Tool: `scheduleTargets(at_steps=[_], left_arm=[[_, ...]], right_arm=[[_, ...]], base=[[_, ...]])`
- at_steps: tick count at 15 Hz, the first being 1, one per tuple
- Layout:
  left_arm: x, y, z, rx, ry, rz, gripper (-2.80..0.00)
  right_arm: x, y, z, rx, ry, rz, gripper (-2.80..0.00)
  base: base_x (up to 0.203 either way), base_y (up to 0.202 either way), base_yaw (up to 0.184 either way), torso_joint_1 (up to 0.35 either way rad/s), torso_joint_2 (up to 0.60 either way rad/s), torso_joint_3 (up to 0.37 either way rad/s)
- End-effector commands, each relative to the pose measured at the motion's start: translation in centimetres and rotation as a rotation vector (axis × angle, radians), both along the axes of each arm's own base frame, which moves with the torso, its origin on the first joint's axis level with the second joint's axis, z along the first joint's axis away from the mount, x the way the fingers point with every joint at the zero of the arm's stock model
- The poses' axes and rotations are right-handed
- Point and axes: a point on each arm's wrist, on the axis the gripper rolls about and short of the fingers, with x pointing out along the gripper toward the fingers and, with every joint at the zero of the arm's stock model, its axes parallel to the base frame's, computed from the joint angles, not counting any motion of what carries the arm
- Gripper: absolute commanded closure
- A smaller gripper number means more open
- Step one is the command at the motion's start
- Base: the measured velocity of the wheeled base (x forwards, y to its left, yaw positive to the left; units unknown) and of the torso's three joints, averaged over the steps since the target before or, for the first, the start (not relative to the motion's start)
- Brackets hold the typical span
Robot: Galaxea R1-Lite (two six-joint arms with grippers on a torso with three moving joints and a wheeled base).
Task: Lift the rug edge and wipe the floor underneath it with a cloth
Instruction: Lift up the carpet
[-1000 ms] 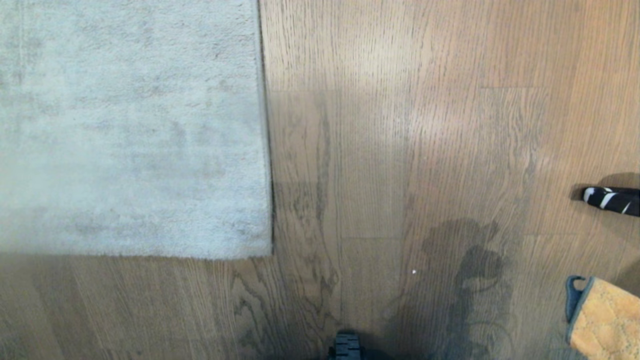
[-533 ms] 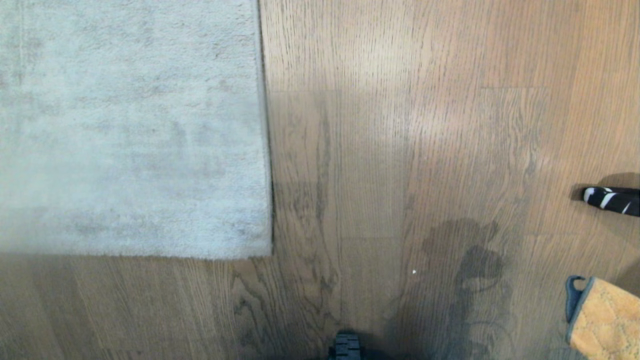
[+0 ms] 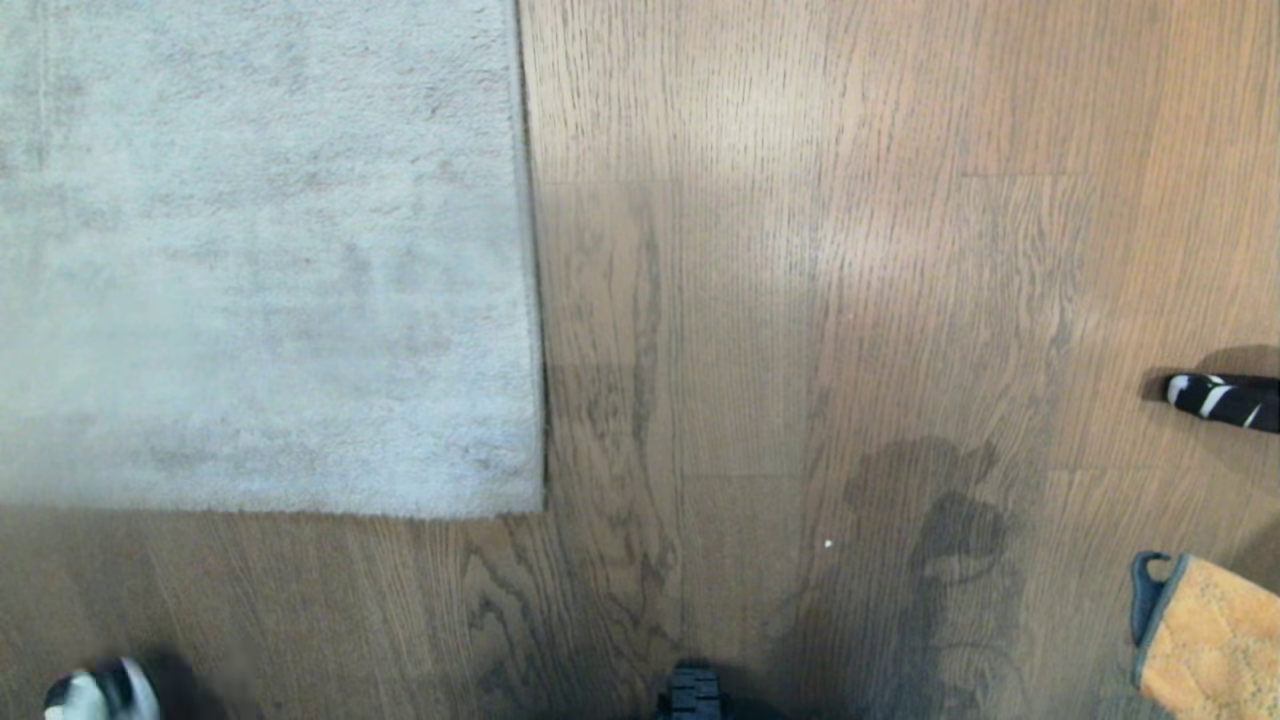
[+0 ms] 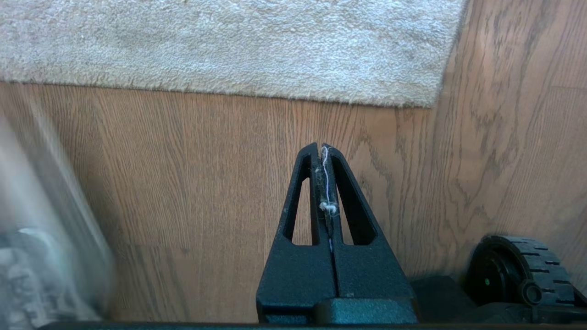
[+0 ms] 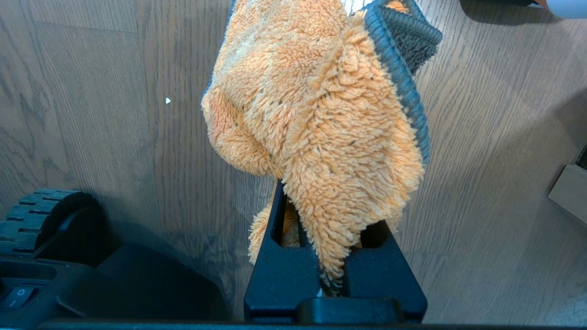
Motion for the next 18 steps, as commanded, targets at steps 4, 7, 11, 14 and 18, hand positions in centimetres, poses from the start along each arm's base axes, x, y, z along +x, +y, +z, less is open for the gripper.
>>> scheduleTargets(at_steps=[4,7,11,14,18], left_arm=[[0.0,0.0,0.0,-0.002,0.0,0.002,0.0],[0.0,0.0,0.0,-0.004,0.0,0.0,0.0],[-0.01,0.0,0.0,-0.004,0.003,0.0,0.0],[-0.01,0.0,-0.02,-0.004,0.004,-0.001,0.0],[-0.06,-0.02,-0.02,-0.004,0.015,-0.009,0.0]], right_arm=[[0.01,0.0,0.01,-0.001,0.002,0.002,0.0],[0.01,0.0,0.01,-0.001,0.002,0.0,0.0],[0.01,0.0,0.01,-0.001,0.002,0.0,0.0],[0.01,0.0,0.01,-0.001,0.002,0.0,0.0],[0.01,0.0,0.01,-0.001,0.002,-0.001,0.0]], base=[[0.0,0.0,0.0,0.0,0.0,0.0],[0.0,0.0,0.0,0.0,0.0,0.0],[0.0,0.0,0.0,0.0,0.0,0.0],[0.0,0.0,0.0,0.0,0.0,0.0],[0.0,0.0,0.0,0.0,0.0,0.0]])
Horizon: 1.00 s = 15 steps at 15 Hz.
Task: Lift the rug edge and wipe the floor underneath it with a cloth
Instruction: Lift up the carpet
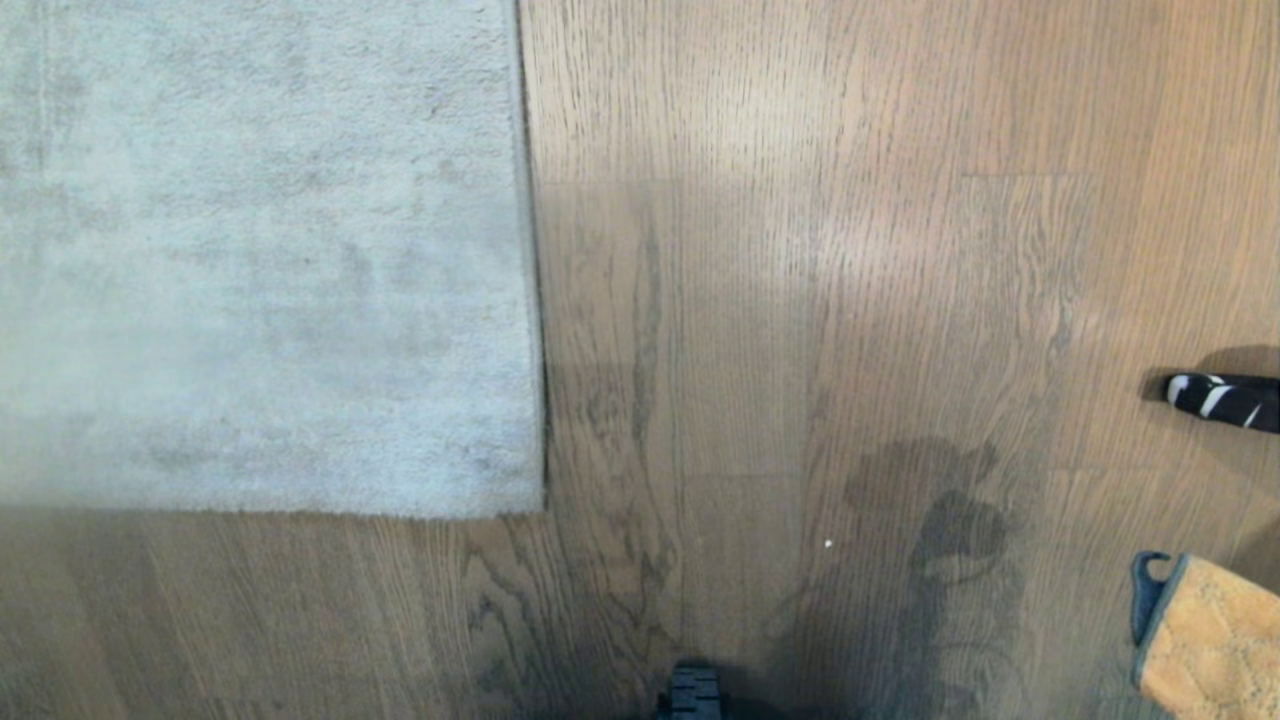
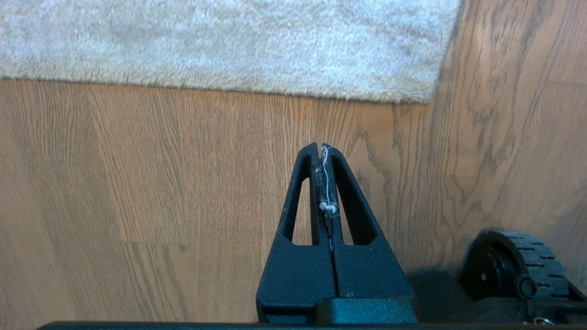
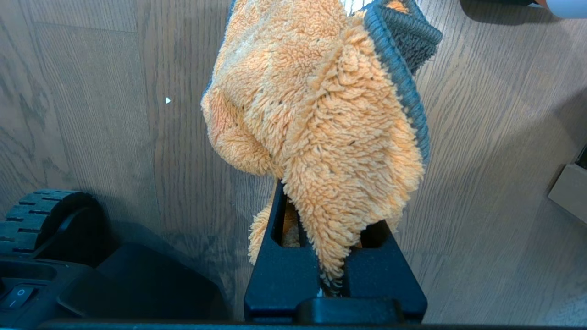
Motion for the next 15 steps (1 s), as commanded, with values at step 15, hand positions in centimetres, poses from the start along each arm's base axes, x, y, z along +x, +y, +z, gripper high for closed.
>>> scheduleTargets(at_steps=[15], left_arm=[[7.3,-0.9,7.9,-0.042,0.26,-0.296,0.0]], right_arm=[[0.0,0.0,0.0,-0.001,0.002,0.0,0.0]], base=[[0.0,0.0,0.0,0.0,0.0,0.0]])
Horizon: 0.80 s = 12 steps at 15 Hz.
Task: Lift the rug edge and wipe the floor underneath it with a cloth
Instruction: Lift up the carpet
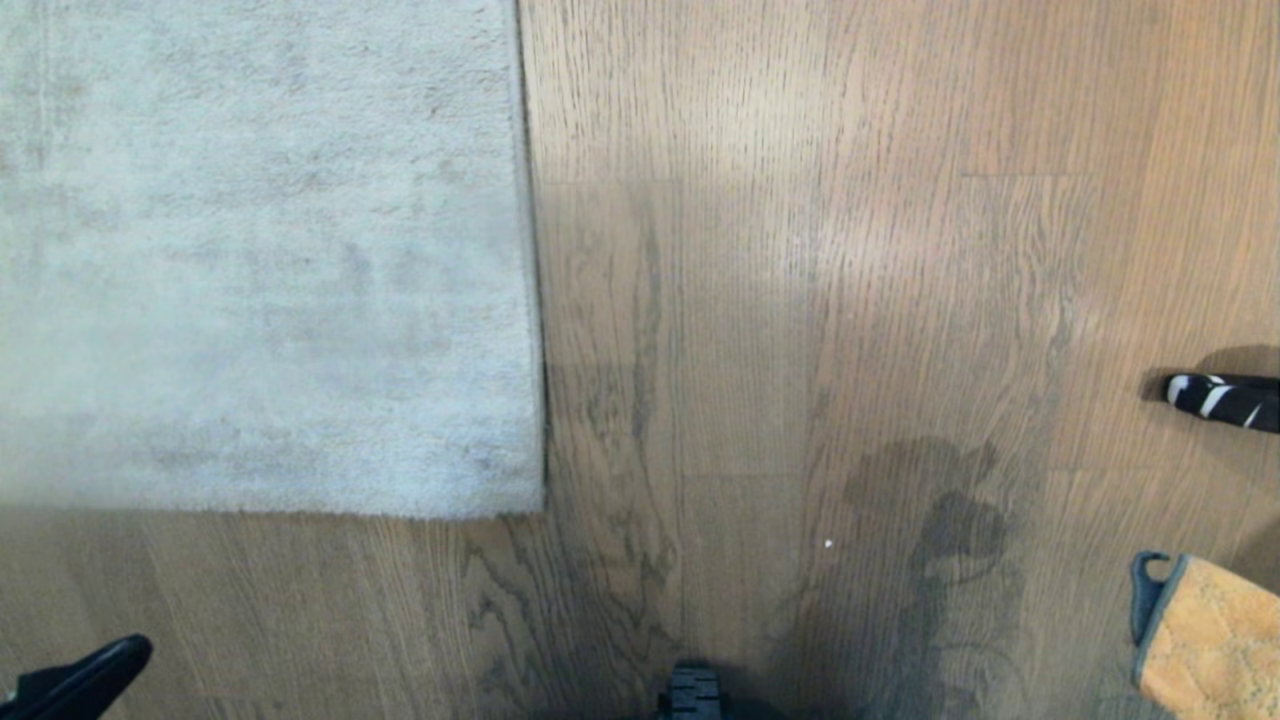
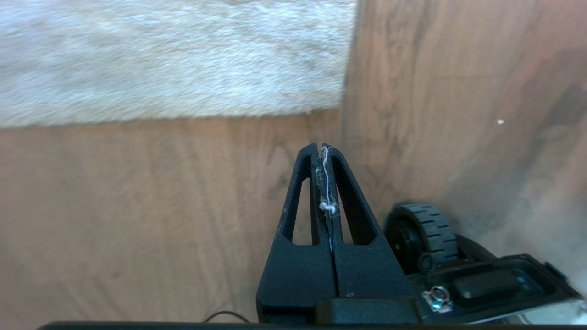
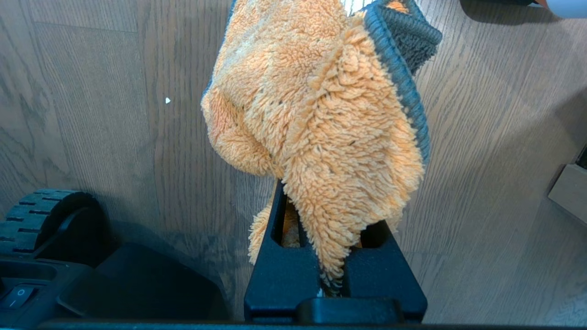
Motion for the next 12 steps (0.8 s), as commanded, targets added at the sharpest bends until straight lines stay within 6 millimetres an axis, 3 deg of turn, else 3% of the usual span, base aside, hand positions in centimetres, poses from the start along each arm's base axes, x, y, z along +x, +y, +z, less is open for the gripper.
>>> scheduleTargets(at_steps=[1,8,12], left_arm=[[3.7,-0.5,0.1,0.008,0.139,-0.044,0.0],[14.9,-4.5,0.4,0.039,0.225,-0.194,0.0],[18.9,-8.2,1.4,0.037,0.202,-0.25,0.0]], right_arm=[[0.0,0.0,0.0,-0.001,0.001,0.003,0.0],[0.0,0.0,0.0,-0.001,0.001,0.001,0.0],[0.0,0.0,0.0,-0.001,0.001,0.0,0.0]], base=[[0.0,0.0,0.0,0.0,0.0,0.0],[0.0,0.0,0.0,0.0,0.0,0.0],[0.0,0.0,0.0,0.0,0.0,0.0]])
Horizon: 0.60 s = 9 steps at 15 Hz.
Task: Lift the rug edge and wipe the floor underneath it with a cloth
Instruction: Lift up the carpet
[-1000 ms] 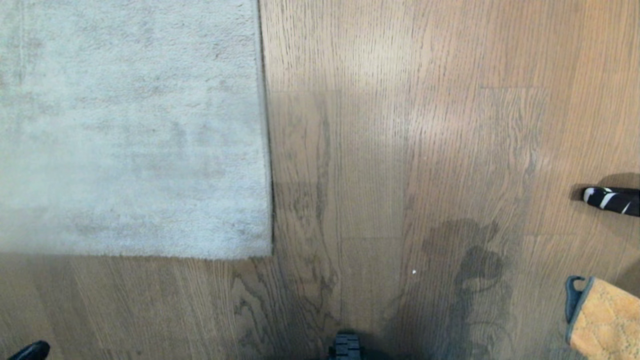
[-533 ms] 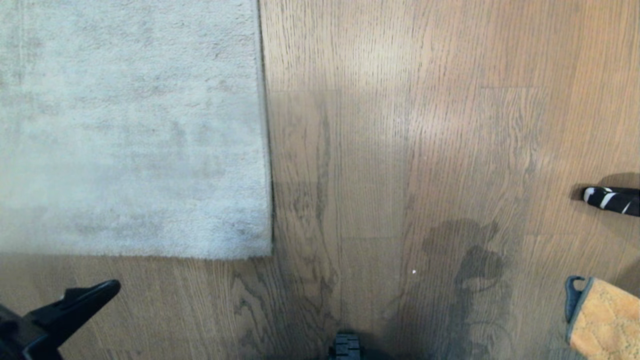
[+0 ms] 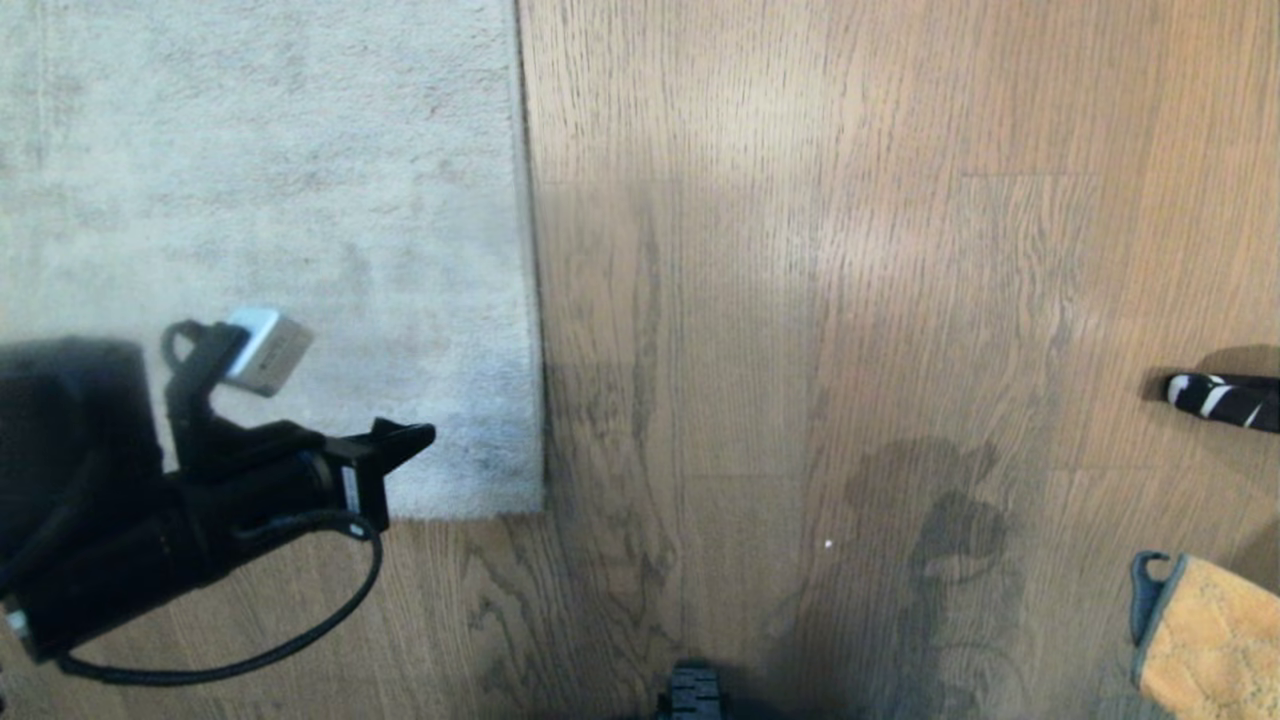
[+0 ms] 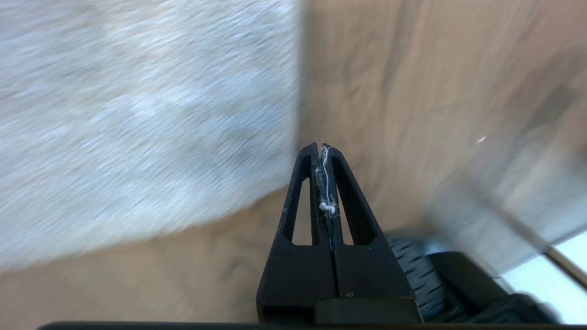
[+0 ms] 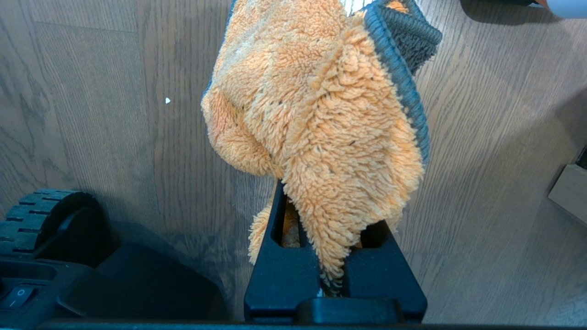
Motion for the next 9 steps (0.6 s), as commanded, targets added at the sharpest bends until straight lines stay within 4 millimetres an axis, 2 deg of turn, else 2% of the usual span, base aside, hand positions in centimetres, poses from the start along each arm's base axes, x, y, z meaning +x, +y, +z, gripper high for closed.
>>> scheduleTargets(at_steps=[1,6,9], left_arm=[[2.3,-2.5,-1.0,-0.013,0.073,-0.05,0.0],[3.1,-5.4,-1.1,-0.054,0.124,-0.101,0.0],[3.0,-7.2,-1.1,-0.018,0.183,-0.086,0.0]], right_arm=[[0.0,0.0,0.0,-0.001,0.002,0.002,0.0],[0.0,0.0,0.0,-0.001,0.002,0.001,0.0],[0.0,0.0,0.0,-0.001,0.002,0.0,0.0]], base=[[0.0,0.0,0.0,0.0,0.0,0.0],[0.0,0.0,0.0,0.0,0.0,0.0],[0.0,0.0,0.0,0.0,0.0,0.0]])
